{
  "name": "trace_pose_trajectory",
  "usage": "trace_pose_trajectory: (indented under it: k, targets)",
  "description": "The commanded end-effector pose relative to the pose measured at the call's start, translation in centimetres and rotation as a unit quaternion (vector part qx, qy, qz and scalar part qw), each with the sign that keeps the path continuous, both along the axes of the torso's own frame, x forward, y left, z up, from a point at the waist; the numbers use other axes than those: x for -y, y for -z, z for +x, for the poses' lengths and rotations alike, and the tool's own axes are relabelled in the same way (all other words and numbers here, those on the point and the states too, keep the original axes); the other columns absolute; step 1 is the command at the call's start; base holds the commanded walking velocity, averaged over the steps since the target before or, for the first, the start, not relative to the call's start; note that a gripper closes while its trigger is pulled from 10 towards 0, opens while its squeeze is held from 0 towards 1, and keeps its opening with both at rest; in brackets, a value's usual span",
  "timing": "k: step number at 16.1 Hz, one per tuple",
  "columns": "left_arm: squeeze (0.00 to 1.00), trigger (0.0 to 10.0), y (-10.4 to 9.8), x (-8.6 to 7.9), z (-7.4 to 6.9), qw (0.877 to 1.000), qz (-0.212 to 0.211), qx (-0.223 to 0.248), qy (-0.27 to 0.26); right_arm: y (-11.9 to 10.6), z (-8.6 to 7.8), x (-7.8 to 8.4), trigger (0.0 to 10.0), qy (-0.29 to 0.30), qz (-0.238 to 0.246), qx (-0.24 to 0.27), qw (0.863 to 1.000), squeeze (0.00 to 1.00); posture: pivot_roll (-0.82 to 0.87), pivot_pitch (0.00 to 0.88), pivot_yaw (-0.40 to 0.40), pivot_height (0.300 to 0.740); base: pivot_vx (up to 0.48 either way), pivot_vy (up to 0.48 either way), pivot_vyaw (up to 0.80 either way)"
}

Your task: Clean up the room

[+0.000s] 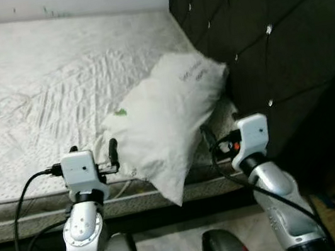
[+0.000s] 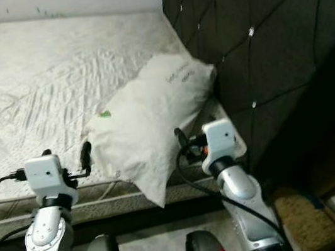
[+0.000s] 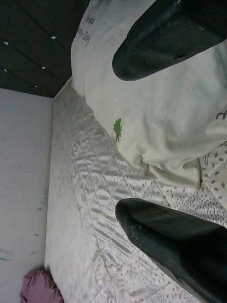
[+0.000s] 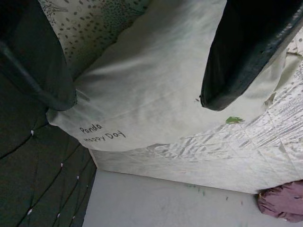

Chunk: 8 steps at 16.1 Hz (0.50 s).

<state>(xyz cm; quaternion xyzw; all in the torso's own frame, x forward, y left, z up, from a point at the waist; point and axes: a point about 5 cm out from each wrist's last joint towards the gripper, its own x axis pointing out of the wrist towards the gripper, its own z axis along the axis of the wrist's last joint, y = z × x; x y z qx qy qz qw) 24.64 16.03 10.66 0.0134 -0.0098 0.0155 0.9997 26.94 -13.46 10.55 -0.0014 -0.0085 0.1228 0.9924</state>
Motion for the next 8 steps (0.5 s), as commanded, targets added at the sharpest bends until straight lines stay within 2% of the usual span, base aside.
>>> trace_pose_trajectory:
  k: [1, 3, 6, 8]
  targets:
    - [0.0, 10.0, -0.3, 0.0, 0.4, 1.0, -0.001, 0.005, 0.007, 0.1, 0.1, 0.0, 10.0, -0.001, -0.001, 0.0, 1.0, 0.0, -0.02, 0.022, -0.092, 0.641, 0.33, 0.0, 0.0]
    - [0.0, 10.0, -0.5, -0.1, 0.7, 1.0, 0.002, 0.007, 0.008, -0.1, 0.5, -0.1, 10.0, 0.006, 0.005, 0.005, 1.0, 0.0, -0.03, 0.014, -0.077, 0.641, 0.345, 0.0, 0.0]
    - [0.0, 10.0, -0.7, 0.4, 1.2, 1.0, -0.001, 0.017, 0.016, -0.4, 0.8, -0.7, 10.0, -0.018, -0.002, 0.014, 1.0, 0.0, -0.03, 0.023, -0.072, 0.641, 0.436, 0.0, 0.0]
    - [0.0, 10.0, -0.8, 0.5, 1.3, 1.0, -0.003, 0.019, 0.017, -0.6, 1.0, -1.2, 10.0, -0.027, -0.001, 0.022, 0.999, 0.0, -0.03, 0.024, -0.071, 0.641, 0.467, 0.0, 0.52]
